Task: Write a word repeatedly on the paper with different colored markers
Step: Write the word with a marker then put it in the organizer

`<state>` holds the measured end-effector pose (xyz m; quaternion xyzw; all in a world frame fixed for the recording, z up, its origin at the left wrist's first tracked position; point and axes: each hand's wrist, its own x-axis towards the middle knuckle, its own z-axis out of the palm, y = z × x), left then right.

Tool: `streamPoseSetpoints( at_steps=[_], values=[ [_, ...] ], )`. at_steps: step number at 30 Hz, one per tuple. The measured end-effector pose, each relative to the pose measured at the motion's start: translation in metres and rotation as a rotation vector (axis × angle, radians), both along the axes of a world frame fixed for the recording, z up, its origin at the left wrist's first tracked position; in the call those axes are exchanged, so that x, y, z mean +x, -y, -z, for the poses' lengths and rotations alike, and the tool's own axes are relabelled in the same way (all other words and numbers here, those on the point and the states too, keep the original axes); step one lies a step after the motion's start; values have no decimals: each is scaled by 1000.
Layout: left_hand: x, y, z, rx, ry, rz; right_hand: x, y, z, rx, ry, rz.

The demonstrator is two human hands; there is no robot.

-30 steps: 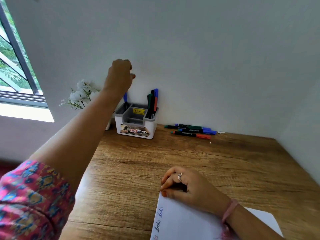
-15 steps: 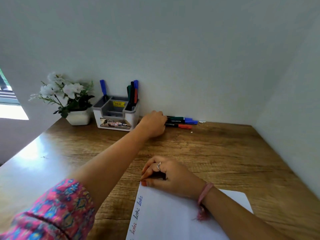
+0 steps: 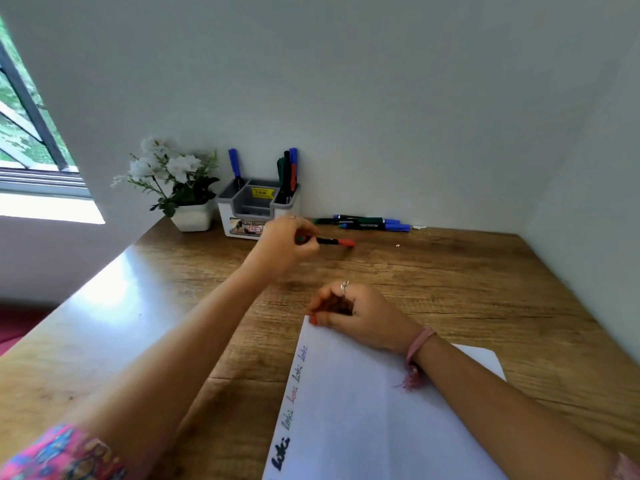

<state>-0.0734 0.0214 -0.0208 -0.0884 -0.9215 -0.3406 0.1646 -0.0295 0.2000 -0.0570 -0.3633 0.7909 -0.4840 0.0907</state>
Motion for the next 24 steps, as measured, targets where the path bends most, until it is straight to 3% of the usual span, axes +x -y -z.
streamPoseSetpoints(
  at_steps=[5, 9, 15, 24],
  values=[
    [51, 25, -25, 693, -54, -25, 0, -1, -4, -310, 300, 82],
    [76, 32, -30, 1096, 61, 102, -1, 0, -5, -292, 289, 148],
    [80, 20, -12, 1157, 345, 233, 10, 4, -17, -166, 201, 211],
    [83, 7, -8, 1280, 413, 293, 22, 14, -38, -75, 152, 108]
  ],
)
